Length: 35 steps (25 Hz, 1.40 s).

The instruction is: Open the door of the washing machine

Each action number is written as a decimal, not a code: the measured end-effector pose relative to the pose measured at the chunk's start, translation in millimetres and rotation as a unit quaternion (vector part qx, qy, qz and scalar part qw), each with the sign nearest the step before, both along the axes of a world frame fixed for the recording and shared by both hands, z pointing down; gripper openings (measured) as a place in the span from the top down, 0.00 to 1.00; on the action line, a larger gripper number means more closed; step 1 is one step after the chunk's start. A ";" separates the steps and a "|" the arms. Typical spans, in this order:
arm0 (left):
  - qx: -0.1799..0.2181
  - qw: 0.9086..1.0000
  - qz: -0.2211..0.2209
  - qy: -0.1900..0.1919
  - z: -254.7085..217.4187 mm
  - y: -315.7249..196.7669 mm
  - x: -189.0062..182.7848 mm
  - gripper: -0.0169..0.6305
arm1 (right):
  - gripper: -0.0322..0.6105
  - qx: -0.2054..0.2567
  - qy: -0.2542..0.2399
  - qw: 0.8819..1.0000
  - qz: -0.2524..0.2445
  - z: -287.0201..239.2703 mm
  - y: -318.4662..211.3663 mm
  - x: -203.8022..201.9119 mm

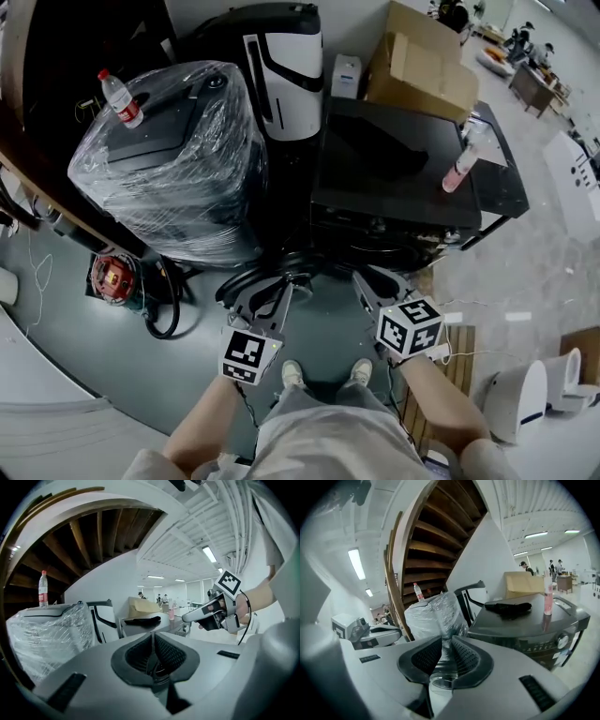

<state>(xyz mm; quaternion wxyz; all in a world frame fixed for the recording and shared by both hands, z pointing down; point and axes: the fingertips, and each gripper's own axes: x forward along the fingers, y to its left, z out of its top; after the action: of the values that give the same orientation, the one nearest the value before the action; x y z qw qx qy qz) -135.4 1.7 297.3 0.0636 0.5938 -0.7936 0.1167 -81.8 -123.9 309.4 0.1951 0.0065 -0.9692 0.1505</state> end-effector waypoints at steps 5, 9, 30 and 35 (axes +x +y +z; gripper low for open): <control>0.033 0.999 0.024 -0.034 -44.5 -26.4 23.9 0.92 | 0.82 0.059 -0.046 0.997 0.037 -55.4 -36.8 39.0; 0.074 0.996 0.028 -0.051 -82.5 -41.2 33.0 0.92 | 0.83 0.097 -0.083 0.990 0.054 -98.6 -53.8 64.9; 0.151 0.982 0.038 -0.108 -167.2 -82.3 82.2 0.92 | 0.91 0.215 -0.179 0.956 0.092 -199.7 -85.4 153.1; 0.150 0.982 0.043 -0.105 -166.2 -93.3 87.2 0.92 | 0.91 0.213 -0.179 0.957 0.084 -198.5 -87.2 152.9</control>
<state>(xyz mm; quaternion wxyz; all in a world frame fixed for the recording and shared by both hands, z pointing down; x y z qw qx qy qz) -48.2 -91.6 131.1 -0.1146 0.6151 -0.7778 0.0604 71.1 -211.1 110.9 -0.0006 0.1024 -0.9938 -0.0444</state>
